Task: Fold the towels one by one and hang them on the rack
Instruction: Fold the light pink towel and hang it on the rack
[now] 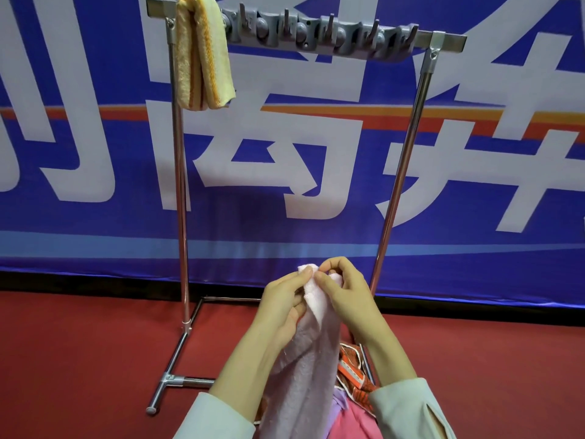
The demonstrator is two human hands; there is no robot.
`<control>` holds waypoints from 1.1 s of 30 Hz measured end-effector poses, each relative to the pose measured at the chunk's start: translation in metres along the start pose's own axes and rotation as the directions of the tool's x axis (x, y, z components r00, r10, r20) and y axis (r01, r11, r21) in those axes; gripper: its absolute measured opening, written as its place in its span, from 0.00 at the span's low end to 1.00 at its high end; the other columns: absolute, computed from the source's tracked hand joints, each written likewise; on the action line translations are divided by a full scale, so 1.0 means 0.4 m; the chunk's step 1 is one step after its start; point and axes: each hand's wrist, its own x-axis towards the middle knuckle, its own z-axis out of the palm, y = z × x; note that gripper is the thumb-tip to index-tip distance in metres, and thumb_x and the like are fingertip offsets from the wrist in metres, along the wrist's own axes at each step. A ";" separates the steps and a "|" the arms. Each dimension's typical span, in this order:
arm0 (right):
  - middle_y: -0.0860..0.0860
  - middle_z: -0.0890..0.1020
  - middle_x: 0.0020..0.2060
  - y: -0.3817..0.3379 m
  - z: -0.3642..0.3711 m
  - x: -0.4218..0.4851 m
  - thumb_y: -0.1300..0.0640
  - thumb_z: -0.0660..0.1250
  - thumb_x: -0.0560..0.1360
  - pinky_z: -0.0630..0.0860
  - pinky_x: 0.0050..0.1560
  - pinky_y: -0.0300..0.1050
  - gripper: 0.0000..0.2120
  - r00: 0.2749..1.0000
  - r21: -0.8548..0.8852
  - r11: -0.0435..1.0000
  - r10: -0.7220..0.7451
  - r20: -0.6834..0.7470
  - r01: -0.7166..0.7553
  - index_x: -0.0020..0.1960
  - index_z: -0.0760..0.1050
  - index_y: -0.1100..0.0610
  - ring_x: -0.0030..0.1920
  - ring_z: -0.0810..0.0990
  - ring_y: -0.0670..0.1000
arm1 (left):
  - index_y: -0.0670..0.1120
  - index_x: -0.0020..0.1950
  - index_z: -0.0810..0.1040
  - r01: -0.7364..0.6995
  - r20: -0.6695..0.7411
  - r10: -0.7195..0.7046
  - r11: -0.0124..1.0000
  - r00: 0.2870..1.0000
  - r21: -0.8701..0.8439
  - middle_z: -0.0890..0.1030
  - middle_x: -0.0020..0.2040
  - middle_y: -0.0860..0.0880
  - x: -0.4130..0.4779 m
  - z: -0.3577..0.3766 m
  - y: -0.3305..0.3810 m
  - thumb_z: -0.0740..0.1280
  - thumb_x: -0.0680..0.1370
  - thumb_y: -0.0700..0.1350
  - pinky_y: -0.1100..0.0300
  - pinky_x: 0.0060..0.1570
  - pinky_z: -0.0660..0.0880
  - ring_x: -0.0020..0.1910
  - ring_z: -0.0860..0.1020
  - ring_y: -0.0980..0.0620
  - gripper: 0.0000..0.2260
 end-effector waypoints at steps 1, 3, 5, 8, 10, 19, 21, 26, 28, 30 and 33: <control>0.50 0.82 0.43 0.003 -0.003 0.000 0.59 0.67 0.76 0.77 0.50 0.46 0.02 1.000 0.004 1.000 -0.030 0.006 0.030 0.45 0.75 0.56 0.46 0.80 0.49 | 0.40 0.49 0.82 0.007 0.009 -0.006 1.000 1.000 -0.016 0.86 0.42 0.45 -0.001 0.000 0.002 0.65 0.79 0.39 0.65 0.39 0.79 0.40 0.84 0.54 0.06; 0.47 0.81 0.40 0.006 -0.006 0.001 0.59 0.67 0.77 0.77 0.50 0.45 0.03 0.997 0.048 0.995 -0.081 -0.019 0.082 0.45 0.74 0.56 0.45 0.79 0.46 | 0.40 0.49 0.82 -0.006 0.027 0.006 1.000 1.000 0.011 0.86 0.43 0.45 -0.001 0.001 0.003 0.65 0.79 0.40 0.64 0.41 0.79 0.42 0.84 0.54 0.07; 0.45 0.80 0.39 0.006 -0.002 0.007 0.59 0.68 0.77 0.77 0.48 0.42 0.04 0.987 0.103 0.988 -0.101 -0.123 0.114 0.45 0.74 0.56 0.43 0.78 0.43 | 0.40 0.52 0.82 -0.034 0.043 0.030 0.995 0.999 0.095 0.85 0.48 0.43 -0.002 0.005 0.001 0.66 0.79 0.42 0.60 0.47 0.79 0.45 0.83 0.52 0.08; 0.43 0.77 0.39 0.006 0.011 0.011 0.60 0.67 0.77 0.73 0.46 0.37 0.05 0.940 0.182 0.977 -0.047 -0.339 0.114 0.44 0.72 0.54 0.41 0.76 0.42 | 0.41 0.52 0.82 -0.012 0.060 0.005 0.994 0.998 0.105 0.84 0.49 0.43 -0.003 0.010 -0.009 0.65 0.79 0.41 0.57 0.49 0.78 0.47 0.82 0.50 0.08; 0.44 0.75 0.40 0.006 0.018 0.010 0.59 0.65 0.78 0.70 0.44 0.35 0.06 0.898 0.210 0.971 -0.009 -0.439 0.113 0.45 0.70 0.52 0.41 0.74 0.43 | 0.42 0.50 0.82 0.036 0.074 -0.039 0.998 0.997 0.043 0.85 0.48 0.44 -0.003 0.014 -0.011 0.64 0.79 0.41 0.57 0.47 0.79 0.46 0.83 0.50 0.07; 0.45 0.76 0.41 0.024 0.026 0.017 0.58 0.67 0.78 0.71 0.46 0.40 0.05 0.888 0.175 0.982 0.017 -0.460 0.071 0.46 0.70 0.54 0.41 0.74 0.45 | 0.38 0.54 0.82 -0.070 0.141 0.048 0.986 0.989 0.154 0.84 0.50 0.41 -0.002 0.020 -0.039 0.68 0.76 0.37 0.61 0.44 0.80 0.46 0.83 0.50 0.08; 0.45 0.76 0.40 0.026 0.026 0.015 0.57 0.66 0.78 0.71 0.46 0.39 0.05 0.897 0.203 0.977 0.034 -0.440 0.062 0.46 0.70 0.54 0.41 0.74 0.44 | 0.38 0.53 0.82 -0.103 0.088 0.088 0.977 0.992 0.185 0.84 0.50 0.40 0.006 0.018 -0.046 0.67 0.77 0.36 0.59 0.48 0.80 0.46 0.83 0.49 0.07; 0.45 0.79 0.40 0.027 0.008 0.018 0.54 0.67 0.77 0.74 0.49 0.38 0.06 0.980 0.166 0.985 -0.011 -0.201 0.045 0.46 0.74 0.56 0.45 0.78 0.44 | 0.42 0.45 0.84 -0.191 -0.029 0.211 0.927 0.977 0.322 0.82 0.40 0.46 0.028 0.005 -0.057 0.68 0.77 0.48 0.56 0.42 0.73 0.41 0.76 0.53 0.10; 0.48 0.82 0.41 0.029 -0.003 0.016 0.56 0.68 0.77 0.76 0.53 0.43 0.05 0.996 0.126 0.991 -0.021 -0.089 0.032 0.44 0.76 0.56 0.49 0.81 0.48 | 0.43 0.43 0.84 -0.197 -0.061 0.232 0.916 0.971 0.350 0.80 0.38 0.48 0.029 0.002 -0.057 0.68 0.77 0.50 0.59 0.39 0.70 0.37 0.74 0.55 0.11; 0.50 0.83 0.42 0.031 -0.013 0.013 0.57 0.68 0.76 0.76 0.54 0.45 0.04 1.000 0.133 0.991 -0.011 -0.022 0.014 0.45 0.77 0.58 0.49 0.81 0.48 | 0.43 0.41 0.84 -0.212 -0.086 0.258 0.909 0.962 0.360 0.80 0.36 0.48 0.033 0.000 -0.056 0.68 0.77 0.49 0.56 0.41 0.71 0.37 0.74 0.53 0.11; 0.54 0.83 0.44 0.038 -0.021 0.011 0.57 0.69 0.76 0.76 0.52 0.42 0.05 0.999 0.123 0.992 0.002 0.052 -0.009 0.48 0.77 0.59 0.48 0.80 0.47 | 0.44 0.40 0.82 -0.251 -0.097 0.321 0.867 0.942 0.430 0.80 0.36 0.48 0.041 -0.005 -0.053 0.66 0.79 0.49 0.52 0.44 0.74 0.38 0.76 0.52 0.12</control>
